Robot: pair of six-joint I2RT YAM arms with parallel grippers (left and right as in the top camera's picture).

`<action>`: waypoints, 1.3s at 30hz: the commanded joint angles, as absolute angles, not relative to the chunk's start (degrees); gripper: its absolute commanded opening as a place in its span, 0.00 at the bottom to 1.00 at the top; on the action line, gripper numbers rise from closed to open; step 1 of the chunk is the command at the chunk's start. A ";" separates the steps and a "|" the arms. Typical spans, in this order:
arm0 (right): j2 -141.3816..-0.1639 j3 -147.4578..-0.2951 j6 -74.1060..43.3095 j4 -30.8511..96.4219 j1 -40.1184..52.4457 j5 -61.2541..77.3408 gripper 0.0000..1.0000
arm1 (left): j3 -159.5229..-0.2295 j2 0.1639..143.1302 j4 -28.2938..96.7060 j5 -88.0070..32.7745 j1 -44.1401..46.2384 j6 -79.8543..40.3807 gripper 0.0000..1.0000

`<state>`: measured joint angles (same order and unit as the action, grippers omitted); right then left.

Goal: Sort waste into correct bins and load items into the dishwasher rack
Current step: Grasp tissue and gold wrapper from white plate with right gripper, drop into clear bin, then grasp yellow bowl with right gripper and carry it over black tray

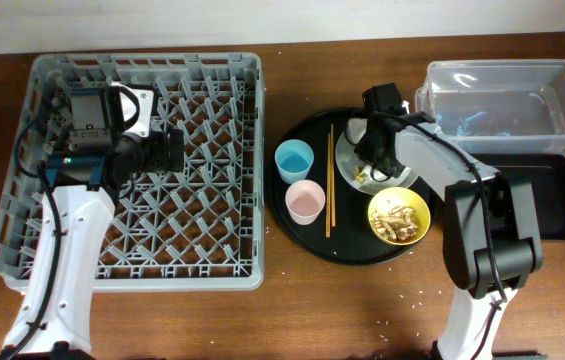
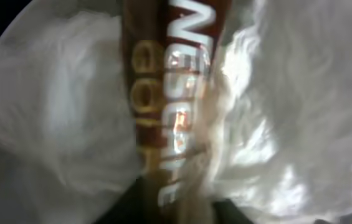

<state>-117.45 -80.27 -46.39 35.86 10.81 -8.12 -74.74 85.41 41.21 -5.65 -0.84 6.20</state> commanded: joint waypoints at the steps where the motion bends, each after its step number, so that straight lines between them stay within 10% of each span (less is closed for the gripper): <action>1: -118.65 -81.06 -45.60 35.66 10.85 -9.28 0.04 | -75.70 85.82 41.25 -6.44 -1.19 5.65 0.99; 11: -103.94 -101.82 -32.77 53.25 8.69 -7.31 0.04 | -75.70 85.82 41.25 -6.44 -1.19 5.65 0.99; 24: -109.69 -103.39 -32.99 46.04 -12.40 -8.40 0.04 | -75.70 85.82 41.28 -6.44 -1.19 5.65 0.99; 29: -112.03 -103.42 -29.67 40.80 -14.24 -7.09 0.59 | -75.70 85.82 41.25 -6.44 -1.30 5.65 1.00; 30: -111.70 -103.57 -24.84 40.18 -14.24 -2.94 0.93 | -75.70 85.82 41.25 -6.46 -1.28 5.65 0.99; 39: -97.78 -106.08 -15.27 62.04 -13.76 21.34 0.97 | -75.70 85.82 41.25 -6.44 -1.30 5.67 0.99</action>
